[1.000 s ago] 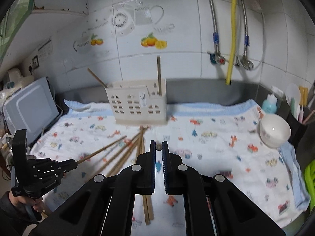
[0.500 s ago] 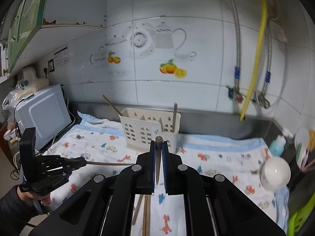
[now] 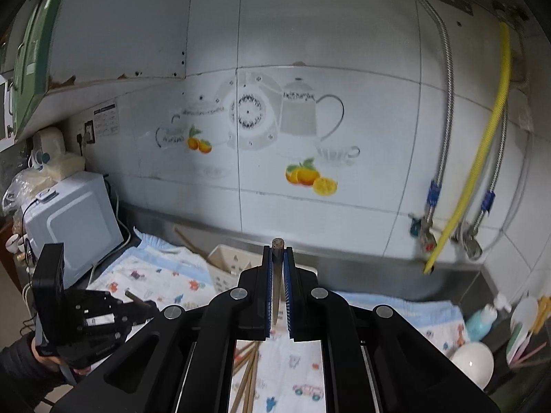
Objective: Organize utensils
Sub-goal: 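Drop the left gripper's chopstick into the holder while the right gripper drops its own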
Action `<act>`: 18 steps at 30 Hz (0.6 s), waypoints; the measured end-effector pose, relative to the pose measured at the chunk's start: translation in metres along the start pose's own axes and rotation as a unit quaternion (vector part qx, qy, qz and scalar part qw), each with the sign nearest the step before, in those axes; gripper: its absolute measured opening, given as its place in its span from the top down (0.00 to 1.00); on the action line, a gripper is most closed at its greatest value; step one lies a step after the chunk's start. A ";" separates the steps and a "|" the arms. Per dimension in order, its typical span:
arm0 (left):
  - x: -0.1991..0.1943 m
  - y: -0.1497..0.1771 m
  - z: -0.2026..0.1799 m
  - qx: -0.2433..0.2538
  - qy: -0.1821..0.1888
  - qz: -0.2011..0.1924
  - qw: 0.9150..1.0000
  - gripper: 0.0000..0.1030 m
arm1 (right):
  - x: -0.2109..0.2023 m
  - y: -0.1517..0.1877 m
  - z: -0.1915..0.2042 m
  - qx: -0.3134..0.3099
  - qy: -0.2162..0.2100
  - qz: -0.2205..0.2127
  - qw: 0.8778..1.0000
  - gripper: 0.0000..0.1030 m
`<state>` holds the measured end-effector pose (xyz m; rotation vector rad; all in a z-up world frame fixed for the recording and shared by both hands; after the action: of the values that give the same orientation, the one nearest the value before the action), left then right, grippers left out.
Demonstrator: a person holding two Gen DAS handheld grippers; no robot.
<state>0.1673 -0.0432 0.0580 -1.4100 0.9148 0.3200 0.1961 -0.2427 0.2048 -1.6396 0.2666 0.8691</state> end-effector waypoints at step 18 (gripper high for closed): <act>-0.083 -0.105 -0.006 0.046 -0.024 -0.118 0.992 0.95 | 0.092 -0.030 -0.022 0.019 0.016 0.067 0.997 0.94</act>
<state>0.1843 -0.0420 0.1909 -1.4029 0.7069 0.1315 0.2868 -0.2293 0.1671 -1.6163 0.4178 0.9338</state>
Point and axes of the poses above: each gripper's, at about its wrist camera, not at the fingertips, and x roughly the way its jaws point, z to its left, y to its underside, the point moved 4 cm from there along x, roughly the way its jaws point, and after that the axes turned 15 degrees about z, right-handed, at the moved point
